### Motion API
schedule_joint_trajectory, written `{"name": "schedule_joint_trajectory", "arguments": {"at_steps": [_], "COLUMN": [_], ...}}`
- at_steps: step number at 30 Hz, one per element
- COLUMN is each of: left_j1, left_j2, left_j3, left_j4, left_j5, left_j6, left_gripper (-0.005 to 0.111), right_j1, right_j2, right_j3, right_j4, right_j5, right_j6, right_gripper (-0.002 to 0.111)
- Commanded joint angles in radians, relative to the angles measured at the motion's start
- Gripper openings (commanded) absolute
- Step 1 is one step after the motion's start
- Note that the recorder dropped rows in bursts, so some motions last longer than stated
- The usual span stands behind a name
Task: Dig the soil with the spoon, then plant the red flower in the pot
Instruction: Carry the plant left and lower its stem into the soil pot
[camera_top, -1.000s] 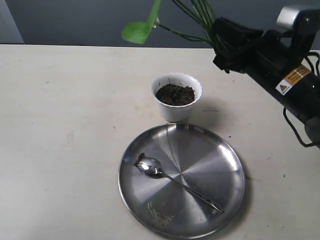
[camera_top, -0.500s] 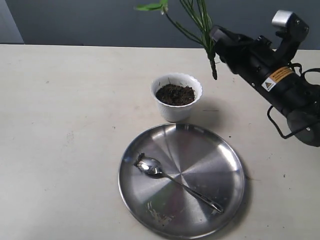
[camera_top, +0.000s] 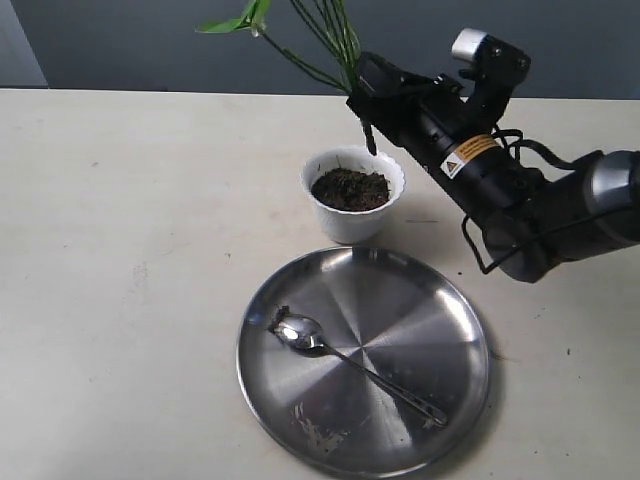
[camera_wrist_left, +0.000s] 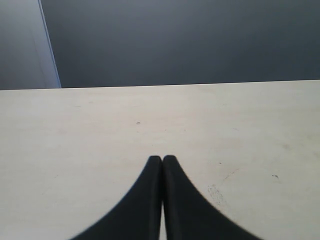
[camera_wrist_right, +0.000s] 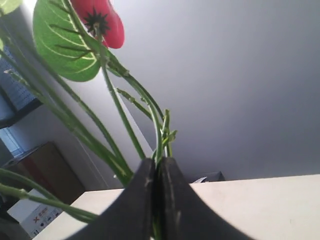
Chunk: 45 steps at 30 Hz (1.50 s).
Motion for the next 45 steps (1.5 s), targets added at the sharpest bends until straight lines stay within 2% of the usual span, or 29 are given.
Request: {"name": "schedule_joint_trajectory", "arguments": {"at_steps": [1,6,16,37,45], "left_j1": [-0.003,-0.003,-0.003,-0.003,-0.003], "left_j2": [-0.002,-0.002,-0.002,-0.002,-0.002], "left_j3": [0.004,0.004,0.004,0.004,0.004], "left_j4": [0.000,0.000,0.000,0.000,0.000], "left_j5": [-0.013,-0.013,-0.013,-0.013,-0.013], "left_j6": [-0.002,-0.002,-0.002,-0.002,-0.002], "left_gripper": [0.000,0.000,0.000,0.000,0.000], "right_j1": [0.003,0.004,0.004,0.002,0.002], "right_j2": [0.088,0.165,0.249,0.263,0.261], "right_j3": [-0.066,-0.120,-0.122,-0.118,-0.105], "right_j4": [0.031,0.031,0.031,-0.063,-0.013], "right_j5": [-0.013,-0.013,-0.013,-0.013,-0.013], "right_j6": [0.038,0.064,0.070,0.070,0.061], "right_gripper": [-0.001,-0.001,-0.001,-0.001,-0.001]}}
